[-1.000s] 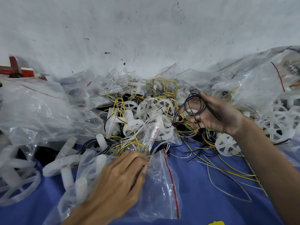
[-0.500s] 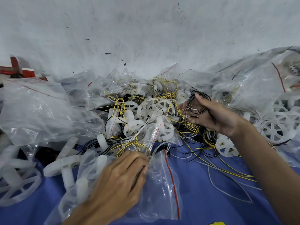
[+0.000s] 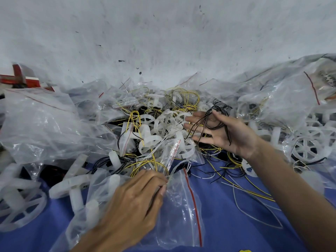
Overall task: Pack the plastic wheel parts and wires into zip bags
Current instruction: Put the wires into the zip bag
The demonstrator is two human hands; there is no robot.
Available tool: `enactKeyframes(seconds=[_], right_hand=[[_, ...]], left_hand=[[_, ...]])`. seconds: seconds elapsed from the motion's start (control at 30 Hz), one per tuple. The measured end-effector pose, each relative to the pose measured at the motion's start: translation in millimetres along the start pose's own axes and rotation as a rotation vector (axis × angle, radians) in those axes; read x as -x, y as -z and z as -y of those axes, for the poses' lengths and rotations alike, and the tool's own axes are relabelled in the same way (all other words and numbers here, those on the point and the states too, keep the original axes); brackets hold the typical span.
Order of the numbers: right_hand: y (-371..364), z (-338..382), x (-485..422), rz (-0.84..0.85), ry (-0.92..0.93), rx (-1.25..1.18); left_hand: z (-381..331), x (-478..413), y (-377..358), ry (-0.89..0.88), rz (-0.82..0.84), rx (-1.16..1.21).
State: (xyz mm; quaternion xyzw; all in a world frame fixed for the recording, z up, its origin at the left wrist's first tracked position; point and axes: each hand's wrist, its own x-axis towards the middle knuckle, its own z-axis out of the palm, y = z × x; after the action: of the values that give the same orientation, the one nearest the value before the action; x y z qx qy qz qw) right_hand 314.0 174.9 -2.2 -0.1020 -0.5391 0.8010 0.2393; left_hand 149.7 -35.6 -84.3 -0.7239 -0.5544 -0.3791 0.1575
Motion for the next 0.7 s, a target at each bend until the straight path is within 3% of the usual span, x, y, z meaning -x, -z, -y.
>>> enactKeyframes(seconds=[0.2,0.33,0.43,0.57,0.63,0.7], right_hand=[[-2,-4,-4,-0.041,0.067,-0.234],[-7,-1,3,-0.111,0.033,-0.232],[-9,-2,19,-0.043,-0.233,0.036],[-20,-6,47,0.275,-0.581,0.662],[-33,-12,56,0.460,-0.641,0.960],[-46,-22,61,0.530,-0.576,1.077]], left_hand=[[-1,0,1,0.025,-0.021,0.032],[0,1,1,0.082,-0.052,0.064],[0,1,3,0.124,-0.068,0.076],[-2,1,4,0.151,-0.057,0.026],[-2,2,4,0.180,-0.045,0.008],[-2,2,5,0.193,-0.045,0.001]])
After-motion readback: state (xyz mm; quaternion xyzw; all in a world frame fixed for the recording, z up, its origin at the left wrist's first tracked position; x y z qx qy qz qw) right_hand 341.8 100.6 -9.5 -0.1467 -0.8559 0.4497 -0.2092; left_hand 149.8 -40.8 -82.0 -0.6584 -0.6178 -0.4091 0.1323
